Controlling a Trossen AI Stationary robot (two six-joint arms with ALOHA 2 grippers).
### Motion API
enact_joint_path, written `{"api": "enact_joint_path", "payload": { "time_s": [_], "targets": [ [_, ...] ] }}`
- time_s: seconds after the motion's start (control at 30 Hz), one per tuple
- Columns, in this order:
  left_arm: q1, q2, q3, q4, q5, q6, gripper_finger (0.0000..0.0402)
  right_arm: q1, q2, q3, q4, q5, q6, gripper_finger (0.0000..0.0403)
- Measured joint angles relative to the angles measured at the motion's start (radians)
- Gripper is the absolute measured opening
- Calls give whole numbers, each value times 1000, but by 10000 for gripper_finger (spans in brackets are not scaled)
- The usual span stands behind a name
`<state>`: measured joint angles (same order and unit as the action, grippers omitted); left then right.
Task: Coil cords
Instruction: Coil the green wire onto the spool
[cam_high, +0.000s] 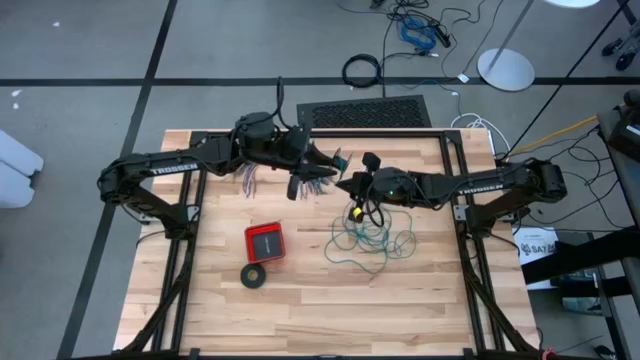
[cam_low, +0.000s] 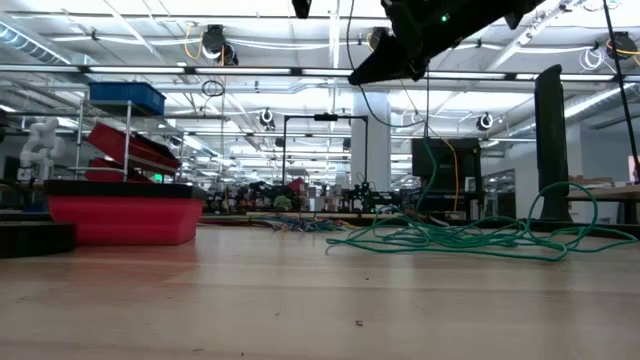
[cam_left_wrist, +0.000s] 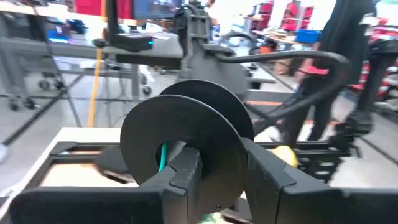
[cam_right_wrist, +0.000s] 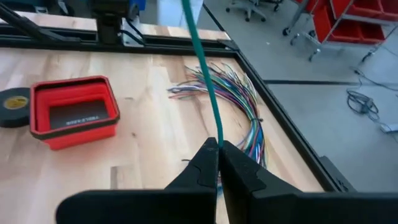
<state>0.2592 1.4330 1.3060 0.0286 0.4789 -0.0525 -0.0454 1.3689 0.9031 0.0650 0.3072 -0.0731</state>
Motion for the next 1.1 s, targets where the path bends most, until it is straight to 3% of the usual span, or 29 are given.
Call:
{"api": "enact_joint_path", "payload": {
  "time_s": [0.17,0.43,0.7,1.1],
  "targets": [
    [-7,-6,0,-57,56,-21,98,-53,0,0,-7,-27,-3,0],
    [-12,-6,0,-306,85,60,98,-111,-40,0,-38,-55,-12,0],
    [-9,-5,0,-524,-144,190,98,-114,-128,0,-45,-56,-15,0],
    [-4,50,0,-537,-330,276,98,-68,-145,0,4,-106,34,0]
  ]
}}
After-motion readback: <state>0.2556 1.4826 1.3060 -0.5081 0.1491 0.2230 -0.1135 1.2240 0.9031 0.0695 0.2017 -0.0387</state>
